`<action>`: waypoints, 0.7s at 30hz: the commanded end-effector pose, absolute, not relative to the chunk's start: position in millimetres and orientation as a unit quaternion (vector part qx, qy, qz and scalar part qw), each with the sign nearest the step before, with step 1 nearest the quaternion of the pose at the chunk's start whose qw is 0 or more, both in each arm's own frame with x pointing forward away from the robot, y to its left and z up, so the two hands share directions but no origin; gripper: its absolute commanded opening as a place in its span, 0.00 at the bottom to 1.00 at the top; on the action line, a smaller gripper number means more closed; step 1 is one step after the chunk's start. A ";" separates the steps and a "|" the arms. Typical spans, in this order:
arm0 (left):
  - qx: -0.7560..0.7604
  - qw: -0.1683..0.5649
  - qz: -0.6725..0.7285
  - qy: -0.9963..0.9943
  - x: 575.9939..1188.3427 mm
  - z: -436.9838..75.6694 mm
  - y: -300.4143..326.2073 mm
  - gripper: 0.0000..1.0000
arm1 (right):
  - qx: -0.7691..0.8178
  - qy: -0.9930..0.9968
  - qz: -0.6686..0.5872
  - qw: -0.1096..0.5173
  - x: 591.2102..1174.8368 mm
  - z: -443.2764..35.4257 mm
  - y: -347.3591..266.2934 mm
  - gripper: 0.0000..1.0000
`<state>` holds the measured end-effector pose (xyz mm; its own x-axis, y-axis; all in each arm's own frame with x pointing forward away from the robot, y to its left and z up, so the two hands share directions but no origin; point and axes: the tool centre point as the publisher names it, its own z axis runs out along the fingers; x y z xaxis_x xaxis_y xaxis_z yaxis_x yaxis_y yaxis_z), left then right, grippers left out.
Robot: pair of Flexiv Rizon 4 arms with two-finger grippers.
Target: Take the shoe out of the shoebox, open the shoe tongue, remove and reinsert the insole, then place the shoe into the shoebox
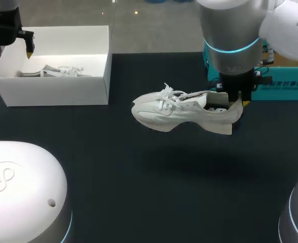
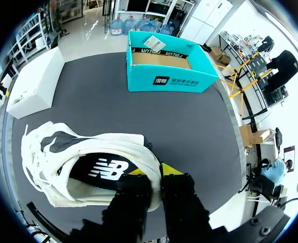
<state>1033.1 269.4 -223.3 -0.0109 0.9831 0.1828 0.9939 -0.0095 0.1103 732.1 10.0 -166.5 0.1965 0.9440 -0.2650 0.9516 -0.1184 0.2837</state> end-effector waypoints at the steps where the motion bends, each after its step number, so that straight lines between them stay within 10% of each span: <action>1: -0.703 0.026 -0.104 -0.703 1033.3 -223.0 269.9 1.00 | 0.748 0.634 -0.010 0.197 733.8 -165.8 10.8 0.00; 21: -0.703 0.026 -0.104 -0.703 1033.3 -223.0 269.9 1.00 | 0.732 0.664 -0.035 0.150 741.3 -253.3 34.7 0.00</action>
<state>1033.1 269.4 -223.3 -0.0109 0.9831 0.1828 0.9939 -0.0095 0.1103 733.9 26.9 -234.0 0.1141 0.9630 -0.2442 0.9808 -0.0700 0.1821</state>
